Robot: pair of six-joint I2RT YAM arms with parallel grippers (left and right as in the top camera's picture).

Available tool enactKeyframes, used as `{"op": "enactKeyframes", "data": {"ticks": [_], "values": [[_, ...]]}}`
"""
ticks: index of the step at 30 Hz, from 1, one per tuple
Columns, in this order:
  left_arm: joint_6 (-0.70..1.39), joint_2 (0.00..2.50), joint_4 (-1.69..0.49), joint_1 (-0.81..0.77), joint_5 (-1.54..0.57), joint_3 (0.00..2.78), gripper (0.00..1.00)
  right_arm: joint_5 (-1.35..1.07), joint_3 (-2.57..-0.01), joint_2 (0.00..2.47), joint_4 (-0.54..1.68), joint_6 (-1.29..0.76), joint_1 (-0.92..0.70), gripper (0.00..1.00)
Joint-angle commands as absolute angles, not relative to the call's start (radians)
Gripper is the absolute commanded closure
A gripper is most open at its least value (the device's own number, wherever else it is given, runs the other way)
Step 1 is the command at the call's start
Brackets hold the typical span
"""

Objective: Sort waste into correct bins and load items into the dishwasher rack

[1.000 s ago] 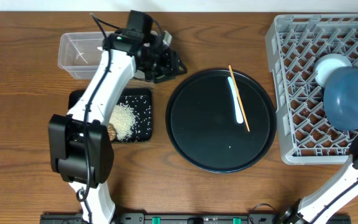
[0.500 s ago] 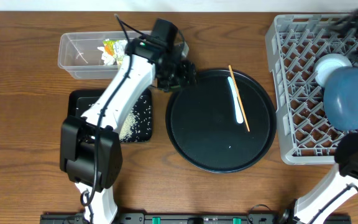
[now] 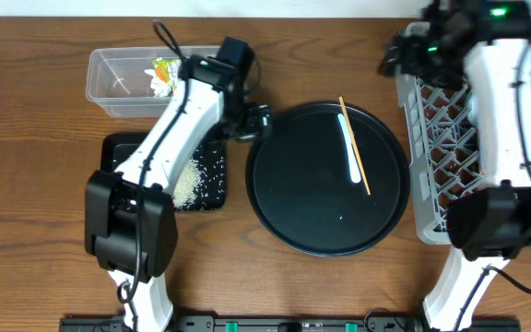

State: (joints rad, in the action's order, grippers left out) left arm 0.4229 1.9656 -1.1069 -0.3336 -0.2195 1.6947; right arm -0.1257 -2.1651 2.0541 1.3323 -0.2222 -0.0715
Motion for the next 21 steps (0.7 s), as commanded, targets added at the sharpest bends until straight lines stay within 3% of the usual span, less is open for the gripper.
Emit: {"op": "enactKeyframes", "data": {"ticks": [1,9,14,21], "values": [[0.434,1.949,-1.131,-0.314,-0.140,1.705,0.02,-0.004,-2.083,2.048,1.275,-0.208,-0.124,0.01],[0.435,1.949,-1.199,-0.310,-0.099,1.703,0.02,-0.125,-1.837,2.048,1.040,-0.192,-0.164,0.02],[0.435,1.949,-1.193,-0.310,-0.100,1.698,0.02,-0.158,-1.723,2.048,0.949,-0.157,-0.175,0.12],[0.435,1.949,-1.174,-0.310,-0.100,1.660,0.02,-0.154,-1.579,2.048,0.833,-0.122,-0.197,0.17]]}}
